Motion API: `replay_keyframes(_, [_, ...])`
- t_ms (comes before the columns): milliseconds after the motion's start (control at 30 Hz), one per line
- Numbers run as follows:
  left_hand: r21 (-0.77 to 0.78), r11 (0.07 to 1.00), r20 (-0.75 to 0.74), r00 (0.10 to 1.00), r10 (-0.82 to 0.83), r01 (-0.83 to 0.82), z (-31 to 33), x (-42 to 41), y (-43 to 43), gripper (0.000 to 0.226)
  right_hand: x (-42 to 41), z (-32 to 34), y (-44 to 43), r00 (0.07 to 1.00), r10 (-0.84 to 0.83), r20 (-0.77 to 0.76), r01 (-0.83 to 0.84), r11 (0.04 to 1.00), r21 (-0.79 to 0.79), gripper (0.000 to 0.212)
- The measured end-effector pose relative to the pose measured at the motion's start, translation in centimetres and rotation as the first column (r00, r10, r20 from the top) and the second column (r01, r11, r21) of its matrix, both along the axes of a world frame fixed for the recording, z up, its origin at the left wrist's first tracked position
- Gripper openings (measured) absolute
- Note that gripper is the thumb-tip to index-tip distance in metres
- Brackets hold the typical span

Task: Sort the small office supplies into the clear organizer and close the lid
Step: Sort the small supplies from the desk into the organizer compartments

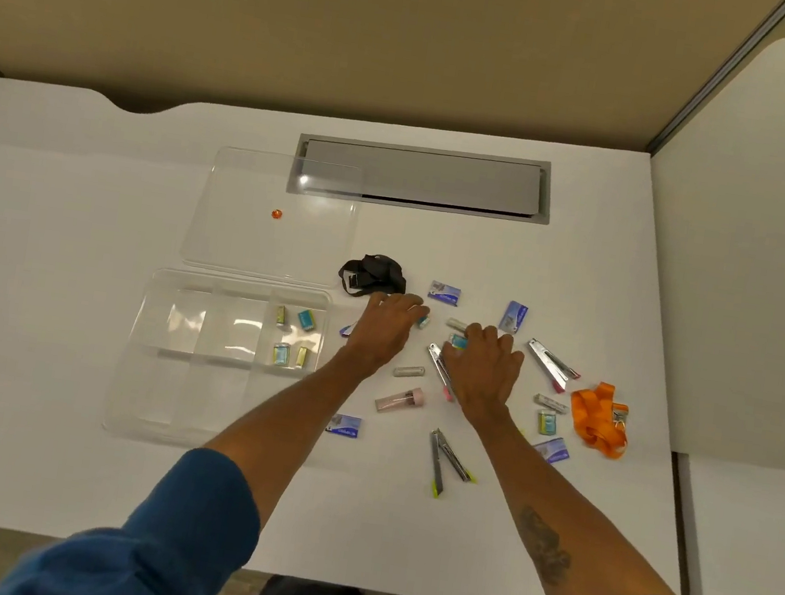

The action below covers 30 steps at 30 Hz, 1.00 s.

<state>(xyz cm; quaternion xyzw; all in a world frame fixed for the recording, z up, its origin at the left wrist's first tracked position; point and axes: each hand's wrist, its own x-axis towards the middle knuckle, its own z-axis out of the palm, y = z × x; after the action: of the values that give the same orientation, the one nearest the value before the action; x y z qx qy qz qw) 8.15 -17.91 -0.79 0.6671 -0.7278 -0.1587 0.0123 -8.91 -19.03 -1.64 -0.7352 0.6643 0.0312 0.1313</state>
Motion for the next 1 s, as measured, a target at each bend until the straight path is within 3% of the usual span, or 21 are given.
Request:
replay_keyframes(433, [0.034,0.999,-0.069,0.997,0.044,-0.042,-1.5,-1.4,-0.3,0.031,0.8,-1.0,0.6,1.000,-0.018,-0.013,0.018,1.000,0.007,0.042])
replay_keyframes(600, [-0.064,0.992,-0.050,0.994,0.101,-0.104,-0.6,-0.2,0.3,0.028,2.7,0.1,0.8,0.995,0.012,0.094,-0.002,0.994,-0.108,0.033])
replay_keyframes(733, [-0.139,0.959,-0.046,0.969,0.242,-0.246,0.7,2.5,2.1,0.035,6.3,1.2,0.5,0.969,0.139,0.202,-0.126,0.989,-0.074,0.038])
replay_keyframes(1000, [-0.195,0.872,-0.038,0.892,0.450,-0.448,1.6,9.9,7.6,0.033,13.8,2.7,3.2,0.825,0.371,0.426,-0.360,0.926,-0.110,0.046])
